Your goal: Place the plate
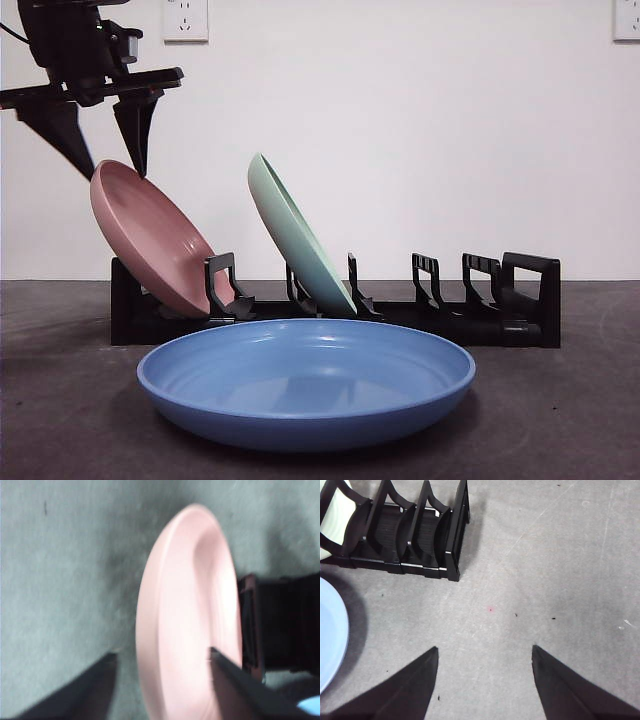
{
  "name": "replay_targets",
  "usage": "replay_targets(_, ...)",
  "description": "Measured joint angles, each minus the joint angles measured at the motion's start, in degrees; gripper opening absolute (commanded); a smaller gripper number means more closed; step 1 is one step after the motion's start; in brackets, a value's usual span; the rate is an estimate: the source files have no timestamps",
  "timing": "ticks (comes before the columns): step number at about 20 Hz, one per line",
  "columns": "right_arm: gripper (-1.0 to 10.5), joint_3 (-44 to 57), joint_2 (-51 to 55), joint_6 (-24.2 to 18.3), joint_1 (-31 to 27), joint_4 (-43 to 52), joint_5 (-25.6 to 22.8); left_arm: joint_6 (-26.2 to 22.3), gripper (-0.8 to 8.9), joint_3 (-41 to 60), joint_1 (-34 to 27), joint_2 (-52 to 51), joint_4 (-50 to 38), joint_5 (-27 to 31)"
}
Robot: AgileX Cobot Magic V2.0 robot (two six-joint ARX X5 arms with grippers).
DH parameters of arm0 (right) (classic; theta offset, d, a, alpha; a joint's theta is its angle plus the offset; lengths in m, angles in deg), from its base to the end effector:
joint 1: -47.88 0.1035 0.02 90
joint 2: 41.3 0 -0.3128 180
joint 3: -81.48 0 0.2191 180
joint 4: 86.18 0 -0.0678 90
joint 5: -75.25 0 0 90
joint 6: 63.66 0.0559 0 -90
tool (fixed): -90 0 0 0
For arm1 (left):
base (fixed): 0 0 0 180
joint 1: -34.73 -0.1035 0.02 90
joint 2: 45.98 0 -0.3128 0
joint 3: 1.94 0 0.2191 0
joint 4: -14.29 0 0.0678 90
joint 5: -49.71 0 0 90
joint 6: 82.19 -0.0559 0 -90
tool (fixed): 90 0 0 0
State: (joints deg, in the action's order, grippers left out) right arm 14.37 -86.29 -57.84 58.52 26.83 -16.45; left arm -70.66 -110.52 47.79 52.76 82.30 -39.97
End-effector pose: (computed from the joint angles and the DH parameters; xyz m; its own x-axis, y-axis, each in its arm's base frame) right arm 0.0882 0.0149 0.3199 0.7017 0.1016 -0.7052 -0.0927 0.9944 0.0510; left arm 0.3397 -0.0785 0.3450 0.5150 -0.1137 -0.8496 0.0532 0.9935 -0.1008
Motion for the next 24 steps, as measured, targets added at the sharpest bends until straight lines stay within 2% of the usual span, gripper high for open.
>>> replay_targets(3,3.0,0.00,0.00,-0.02,0.00,0.00,-0.02,0.00,0.85,0.00,0.11,0.00,-0.07,0.37)
replay_targets(8,3.0,0.00,0.00,-0.02,0.00,0.02,-0.02,0.02,0.16,-0.09,0.04,-0.02,0.07,1.36)
replay_targets(16,3.0,0.00,0.00,-0.02,0.00,-0.09,-0.02,-1.14,0.16,-8.11,-0.02,-0.02,6.82,3.10)
replay_targets(21,3.0,0.00,0.00,-0.07,0.00,-0.09,-0.02,-1.88,0.16,-15.30,0.00,-0.02,14.16,5.84)
replay_targets(24,3.0,0.00,0.00,-0.20,0.00,-0.09,-0.02,-2.03,0.16,-19.93,0.35,-0.02,18.95,9.51)
